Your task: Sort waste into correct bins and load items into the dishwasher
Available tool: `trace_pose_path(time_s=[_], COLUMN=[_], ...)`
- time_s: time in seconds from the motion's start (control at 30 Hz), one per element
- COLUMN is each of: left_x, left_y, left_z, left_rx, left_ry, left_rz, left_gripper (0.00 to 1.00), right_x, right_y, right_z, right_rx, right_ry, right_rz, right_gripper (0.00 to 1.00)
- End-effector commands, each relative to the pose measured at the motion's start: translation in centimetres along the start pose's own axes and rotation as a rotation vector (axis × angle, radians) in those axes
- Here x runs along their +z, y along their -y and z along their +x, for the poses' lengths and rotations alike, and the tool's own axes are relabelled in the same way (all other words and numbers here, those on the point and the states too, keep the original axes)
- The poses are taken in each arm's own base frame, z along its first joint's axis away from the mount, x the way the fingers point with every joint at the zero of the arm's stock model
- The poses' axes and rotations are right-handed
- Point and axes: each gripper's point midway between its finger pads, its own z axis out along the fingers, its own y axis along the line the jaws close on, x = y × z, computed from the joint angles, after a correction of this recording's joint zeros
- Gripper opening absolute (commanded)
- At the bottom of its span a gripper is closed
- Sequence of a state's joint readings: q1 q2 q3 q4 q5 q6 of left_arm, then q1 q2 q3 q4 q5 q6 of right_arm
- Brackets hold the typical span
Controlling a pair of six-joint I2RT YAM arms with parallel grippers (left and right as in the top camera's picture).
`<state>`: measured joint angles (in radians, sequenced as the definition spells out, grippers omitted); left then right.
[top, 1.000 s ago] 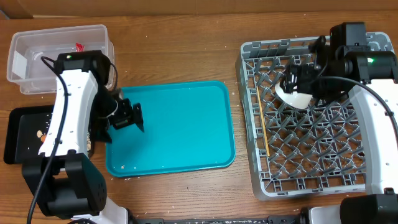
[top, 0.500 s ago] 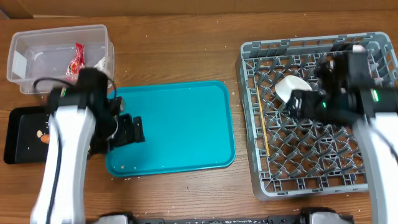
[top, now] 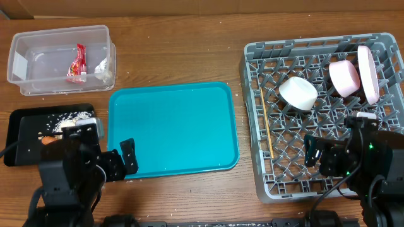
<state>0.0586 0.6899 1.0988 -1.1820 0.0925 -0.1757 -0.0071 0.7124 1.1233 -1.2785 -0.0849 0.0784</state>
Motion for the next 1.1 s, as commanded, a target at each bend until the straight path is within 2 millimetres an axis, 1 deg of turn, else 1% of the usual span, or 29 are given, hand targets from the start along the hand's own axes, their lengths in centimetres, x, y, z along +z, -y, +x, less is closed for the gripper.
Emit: trace_pose_path(time_s=[0.0,0.43,0.63,0.7,0.83,0.93,1.0,1.07], left_x=[0.3,0.3,0.3,0.3,0.3,0.3,0.3,0.3], left_y=[-0.2,-0.2,-0.2,-0.2,-0.2,-0.2,-0.2,-0.2], left_z=[0.4,0.4,0.4,0.4,0.4,0.4,0.4,0.4], left_rx=[-0.008,-0.008,-0.008,-0.008,-0.008,-0.008,-0.008,-0.008], left_ry=[-0.008,-0.011,-0.011,-0.011,-0.011,-0.011,-0.011,-0.012], left_rz=[-0.011,-0.012,-0.012,-0.012,-0.012,-0.012,-0.012,-0.012], left_gripper=[1.0,1.0,1.0,1.0,1.0,1.0,1.0,1.0], right_x=[0.1,0.1,-0.4,-1.1,-3.2,-4.6,-5.0,-4.6], right_y=[0.4,0.4,0.3,0.9,0.0,-0.6,-0.8,-0.7], right_z=[0.1,0.1,0.2,-0.3,-0.3,-0.3,0.1,0.8], right_rx=[0.008,0.008,0.006,-0.001,-0.034,-0.063,-0.076,-0.082], right_ry=[0.0,-0.001,0.017,0.07,0.187,0.311,0.386,0.442], right_rz=[0.018,0.018,0.015,0.051,0.004,-0.039,-0.066,-0.082], right_gripper=[1.0,1.0,1.0,1.0,1.0,1.0,1.0,1.0])
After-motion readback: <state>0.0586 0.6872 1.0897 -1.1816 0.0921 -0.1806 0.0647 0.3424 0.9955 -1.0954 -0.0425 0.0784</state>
